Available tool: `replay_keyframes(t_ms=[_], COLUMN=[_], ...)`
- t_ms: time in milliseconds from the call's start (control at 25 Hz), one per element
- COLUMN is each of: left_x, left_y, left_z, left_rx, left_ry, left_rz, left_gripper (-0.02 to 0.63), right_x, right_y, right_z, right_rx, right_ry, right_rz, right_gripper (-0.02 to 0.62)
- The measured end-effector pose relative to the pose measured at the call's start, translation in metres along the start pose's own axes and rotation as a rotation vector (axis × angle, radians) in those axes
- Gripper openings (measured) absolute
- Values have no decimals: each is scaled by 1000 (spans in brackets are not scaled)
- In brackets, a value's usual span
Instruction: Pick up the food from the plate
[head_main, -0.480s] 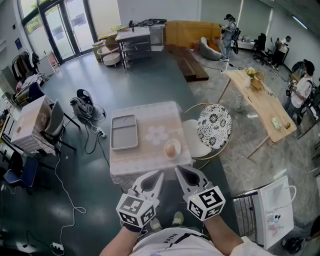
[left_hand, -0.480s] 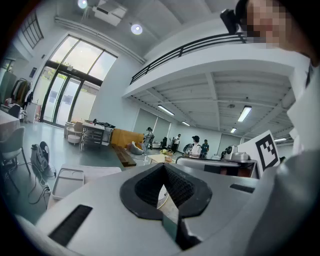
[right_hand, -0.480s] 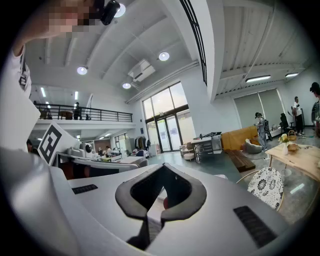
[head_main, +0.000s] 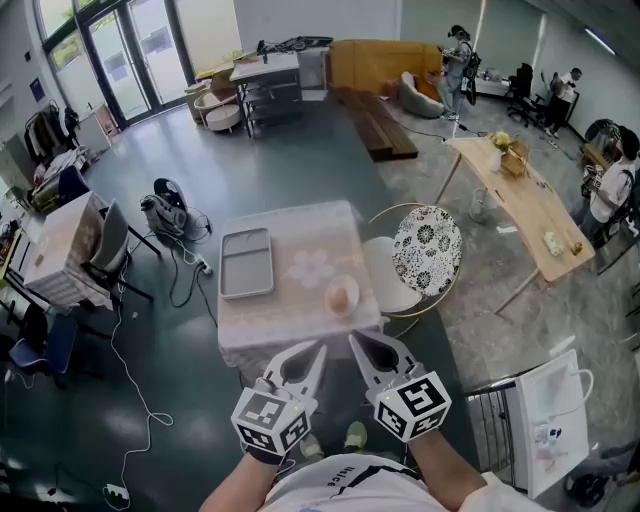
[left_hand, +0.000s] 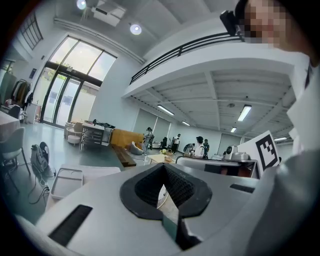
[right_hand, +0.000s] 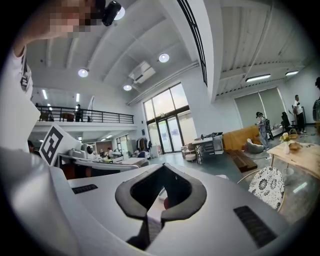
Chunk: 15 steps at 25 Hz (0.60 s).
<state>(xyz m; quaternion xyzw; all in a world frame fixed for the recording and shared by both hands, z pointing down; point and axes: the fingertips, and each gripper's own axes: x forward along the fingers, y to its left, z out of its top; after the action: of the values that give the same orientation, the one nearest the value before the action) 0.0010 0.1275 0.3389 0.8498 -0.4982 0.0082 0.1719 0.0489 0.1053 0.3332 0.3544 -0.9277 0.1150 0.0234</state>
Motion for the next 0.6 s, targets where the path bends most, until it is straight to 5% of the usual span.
replay_keyframes(t_ms=[600], left_x=[14], left_y=[2], left_z=[0], left_rx=[29], left_ry=[-25], left_rz=[63], left_gripper=[6], right_x=[-17], right_y=[-30], right_z=[-2], right_rx=[71], right_ry=[-30], right_rz=[-18], right_gripper=[15])
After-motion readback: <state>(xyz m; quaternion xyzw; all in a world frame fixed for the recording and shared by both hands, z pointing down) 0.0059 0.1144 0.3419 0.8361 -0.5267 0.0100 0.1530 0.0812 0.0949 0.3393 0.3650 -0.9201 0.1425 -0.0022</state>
